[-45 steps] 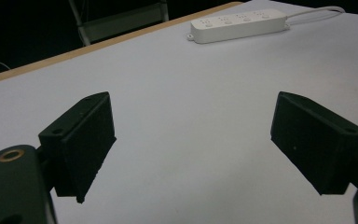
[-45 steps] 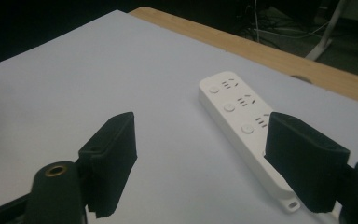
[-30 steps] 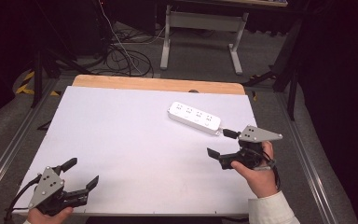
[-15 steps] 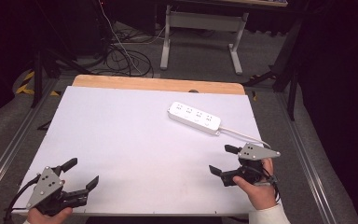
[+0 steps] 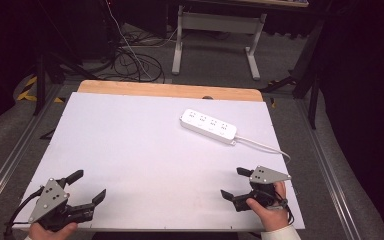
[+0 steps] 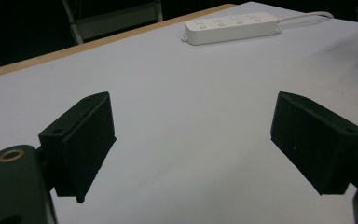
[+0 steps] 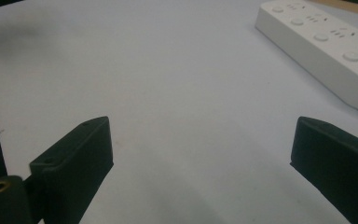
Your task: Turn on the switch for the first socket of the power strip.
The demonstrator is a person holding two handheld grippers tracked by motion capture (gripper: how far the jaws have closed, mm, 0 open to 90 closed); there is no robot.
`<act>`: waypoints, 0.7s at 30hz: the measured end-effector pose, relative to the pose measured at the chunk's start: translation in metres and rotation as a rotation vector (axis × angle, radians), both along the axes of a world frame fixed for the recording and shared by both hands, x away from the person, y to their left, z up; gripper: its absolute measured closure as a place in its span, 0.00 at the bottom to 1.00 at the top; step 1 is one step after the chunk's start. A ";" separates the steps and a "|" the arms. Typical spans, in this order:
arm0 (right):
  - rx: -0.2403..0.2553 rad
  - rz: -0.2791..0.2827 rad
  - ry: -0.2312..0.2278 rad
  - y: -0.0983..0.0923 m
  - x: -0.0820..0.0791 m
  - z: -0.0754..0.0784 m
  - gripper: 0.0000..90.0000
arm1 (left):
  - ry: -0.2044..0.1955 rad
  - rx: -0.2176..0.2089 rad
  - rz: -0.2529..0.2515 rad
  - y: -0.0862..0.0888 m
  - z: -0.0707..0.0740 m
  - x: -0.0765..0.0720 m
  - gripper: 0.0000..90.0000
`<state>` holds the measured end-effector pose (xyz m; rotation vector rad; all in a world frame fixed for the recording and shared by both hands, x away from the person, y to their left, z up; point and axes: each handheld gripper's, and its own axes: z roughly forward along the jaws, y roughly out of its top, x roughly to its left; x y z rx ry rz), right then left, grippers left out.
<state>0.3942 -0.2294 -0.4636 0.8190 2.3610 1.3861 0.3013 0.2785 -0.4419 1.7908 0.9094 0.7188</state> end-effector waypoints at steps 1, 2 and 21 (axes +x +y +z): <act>-0.002 0.001 0.006 0.000 -0.001 -0.002 0.07 | -0.008 0.008 0.008 -0.001 -0.001 0.000 0.16; -0.002 0.001 0.006 0.000 -0.001 -0.002 0.07 | -0.008 0.008 0.008 -0.001 -0.001 0.000 0.16; -0.111 0.002 0.058 0.007 -0.009 -0.027 0.09 | 0.003 0.017 -0.007 -0.002 -0.004 0.001 0.16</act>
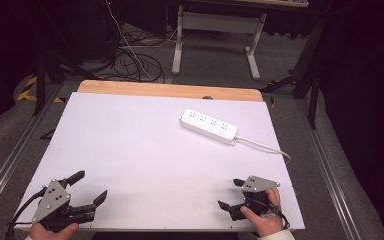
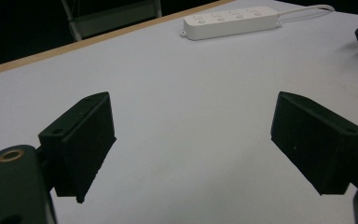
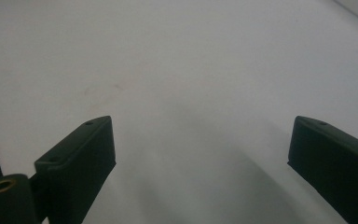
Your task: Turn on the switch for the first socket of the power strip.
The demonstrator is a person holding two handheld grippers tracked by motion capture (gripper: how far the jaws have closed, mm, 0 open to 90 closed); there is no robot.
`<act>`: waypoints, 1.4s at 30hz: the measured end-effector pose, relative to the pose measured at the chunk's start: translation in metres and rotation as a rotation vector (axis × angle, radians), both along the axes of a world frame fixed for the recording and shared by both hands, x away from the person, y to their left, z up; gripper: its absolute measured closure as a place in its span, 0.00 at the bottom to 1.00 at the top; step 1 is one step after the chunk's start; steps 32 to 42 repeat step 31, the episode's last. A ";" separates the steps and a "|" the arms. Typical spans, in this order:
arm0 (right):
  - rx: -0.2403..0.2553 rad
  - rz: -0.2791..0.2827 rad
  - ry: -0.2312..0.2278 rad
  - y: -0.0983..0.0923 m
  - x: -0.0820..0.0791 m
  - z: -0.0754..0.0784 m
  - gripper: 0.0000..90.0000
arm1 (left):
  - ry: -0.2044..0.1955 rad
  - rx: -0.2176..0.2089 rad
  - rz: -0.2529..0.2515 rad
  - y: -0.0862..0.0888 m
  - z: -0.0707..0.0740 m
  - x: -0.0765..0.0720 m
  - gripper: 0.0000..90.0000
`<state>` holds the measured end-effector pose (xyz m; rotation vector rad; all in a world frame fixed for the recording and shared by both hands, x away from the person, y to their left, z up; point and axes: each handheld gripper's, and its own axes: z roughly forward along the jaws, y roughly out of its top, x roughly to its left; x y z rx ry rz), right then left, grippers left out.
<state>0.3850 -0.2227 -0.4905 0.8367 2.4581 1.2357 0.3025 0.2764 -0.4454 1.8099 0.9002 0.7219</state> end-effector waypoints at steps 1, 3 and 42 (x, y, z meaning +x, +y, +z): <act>-0.011 0.000 -0.051 0.001 -0.001 0.005 0.09 | 0.000 0.000 -0.003 0.000 0.000 0.001 0.16; -0.031 -0.002 -0.100 0.001 -0.003 0.009 0.09 | 0.003 -0.002 0.000 0.000 -0.001 0.001 0.16; 0.045 -0.025 -0.114 -0.009 -0.003 0.015 0.11 | -0.005 0.018 0.000 0.000 -0.001 0.002 0.16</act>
